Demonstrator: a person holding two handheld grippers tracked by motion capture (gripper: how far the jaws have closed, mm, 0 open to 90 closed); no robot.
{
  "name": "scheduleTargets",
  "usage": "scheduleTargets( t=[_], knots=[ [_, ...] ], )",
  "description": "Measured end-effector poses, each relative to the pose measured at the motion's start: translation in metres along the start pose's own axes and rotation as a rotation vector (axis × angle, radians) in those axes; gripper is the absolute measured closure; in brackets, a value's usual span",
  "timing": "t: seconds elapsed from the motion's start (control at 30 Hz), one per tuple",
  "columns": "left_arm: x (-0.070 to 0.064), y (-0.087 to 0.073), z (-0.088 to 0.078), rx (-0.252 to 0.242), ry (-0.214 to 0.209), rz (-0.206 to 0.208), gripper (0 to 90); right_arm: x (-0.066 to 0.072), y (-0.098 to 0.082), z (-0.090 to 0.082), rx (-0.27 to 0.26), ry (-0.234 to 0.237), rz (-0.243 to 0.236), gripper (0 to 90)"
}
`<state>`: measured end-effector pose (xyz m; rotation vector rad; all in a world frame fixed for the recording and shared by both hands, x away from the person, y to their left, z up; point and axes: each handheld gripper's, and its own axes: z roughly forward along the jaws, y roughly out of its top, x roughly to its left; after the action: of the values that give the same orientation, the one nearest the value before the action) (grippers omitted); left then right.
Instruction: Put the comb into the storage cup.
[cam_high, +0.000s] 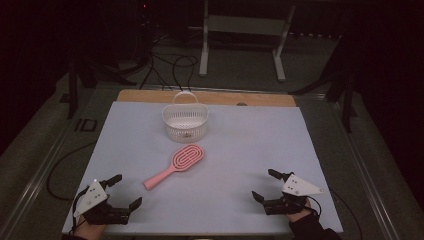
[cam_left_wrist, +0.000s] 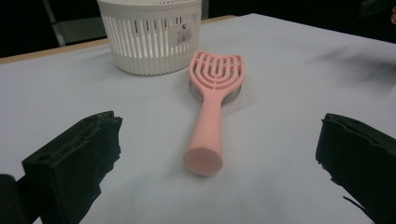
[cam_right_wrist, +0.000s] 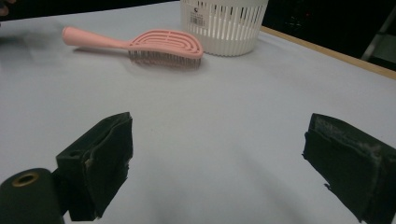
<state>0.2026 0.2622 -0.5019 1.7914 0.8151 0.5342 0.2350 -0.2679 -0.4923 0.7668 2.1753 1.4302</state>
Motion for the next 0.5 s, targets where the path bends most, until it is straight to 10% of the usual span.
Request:
scheduleTargets(
  t=[0.5],
  knots=[
    [-0.0005, 0.0003, 0.0008, 0.011, 0.000, 0.000, 0.0, 0.0043, 0.0006, 0.0013, 0.023, -0.007, -0.012, 8.1]
  ],
)
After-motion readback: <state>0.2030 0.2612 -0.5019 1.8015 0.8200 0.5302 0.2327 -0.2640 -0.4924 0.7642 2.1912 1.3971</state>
